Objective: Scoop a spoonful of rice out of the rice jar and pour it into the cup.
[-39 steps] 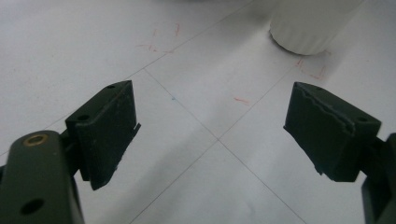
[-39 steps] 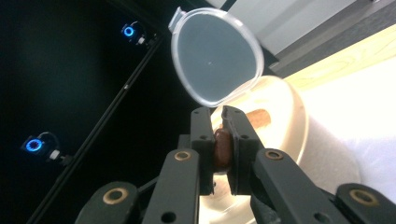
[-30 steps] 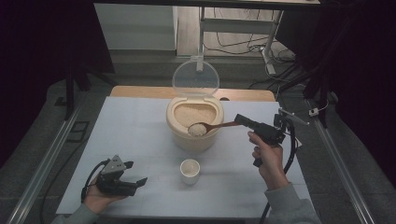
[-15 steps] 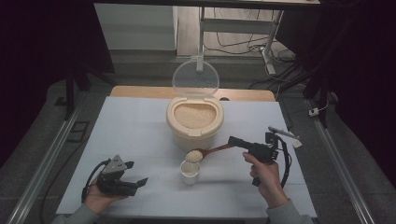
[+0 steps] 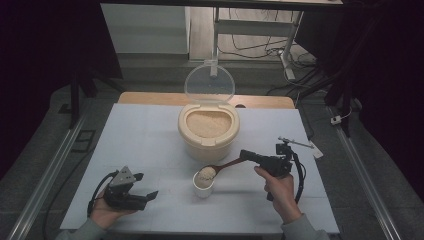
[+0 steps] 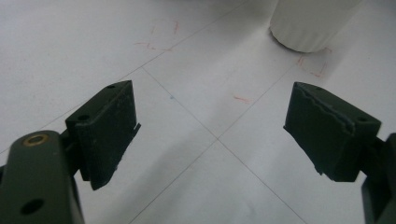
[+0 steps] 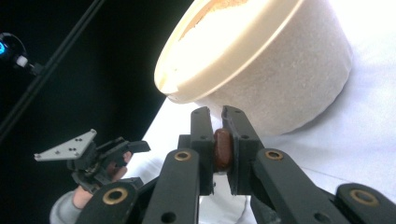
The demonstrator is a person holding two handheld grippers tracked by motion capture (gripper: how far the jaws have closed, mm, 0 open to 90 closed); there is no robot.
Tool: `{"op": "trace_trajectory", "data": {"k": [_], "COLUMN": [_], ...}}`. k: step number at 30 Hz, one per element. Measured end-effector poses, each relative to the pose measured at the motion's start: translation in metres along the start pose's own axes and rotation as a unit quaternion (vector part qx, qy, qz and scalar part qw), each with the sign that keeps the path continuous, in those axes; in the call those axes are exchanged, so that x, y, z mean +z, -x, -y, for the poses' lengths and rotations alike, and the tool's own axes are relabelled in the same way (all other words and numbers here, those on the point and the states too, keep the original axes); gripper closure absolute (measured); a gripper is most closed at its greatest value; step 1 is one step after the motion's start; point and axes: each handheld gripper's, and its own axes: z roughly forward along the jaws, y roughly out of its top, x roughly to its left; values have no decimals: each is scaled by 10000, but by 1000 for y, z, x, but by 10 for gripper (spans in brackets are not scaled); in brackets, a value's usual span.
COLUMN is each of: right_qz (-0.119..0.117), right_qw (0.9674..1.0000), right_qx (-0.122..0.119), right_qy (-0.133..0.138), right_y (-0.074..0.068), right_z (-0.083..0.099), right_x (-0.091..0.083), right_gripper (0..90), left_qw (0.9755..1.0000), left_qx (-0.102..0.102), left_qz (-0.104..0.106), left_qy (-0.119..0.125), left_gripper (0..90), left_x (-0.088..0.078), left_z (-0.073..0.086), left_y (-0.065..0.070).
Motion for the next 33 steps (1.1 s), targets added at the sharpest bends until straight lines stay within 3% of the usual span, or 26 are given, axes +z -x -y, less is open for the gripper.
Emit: {"op": "trace_trajectory", "data": {"k": [6, 12, 18, 26, 33], "right_qz": [110, 164, 217, -88, -42], "right_qw": [9987, 9941, 9854, 9829, 9791], "right_qx": [-495, -1050, -1662, -1760, -1928], "right_qy": [109, 217, 288, 538, 640], "right_y": [-12, -25, -37, -36, -35], "right_z": [1, 2, 4, 4, -4], "right_x": [0, -4, -9, -24, -48], "right_gripper": [826, 826, 827, 827, 826], "left_qw": [10000, 10000, 10000, 10000, 10000], "left_qx": [4, 10, 20, 21, -1], "left_qz": [-3, -3, -8, -11, -21], "left_qy": [2, 2, -2, -2, 7], "left_gripper": [169, 169, 169, 168, 169], "left_x": [0, 0, 0, 1, 1], "left_z": [0, 0, 0, -1, 0], "left_y": [0, 1, 1, 1, 0]}}
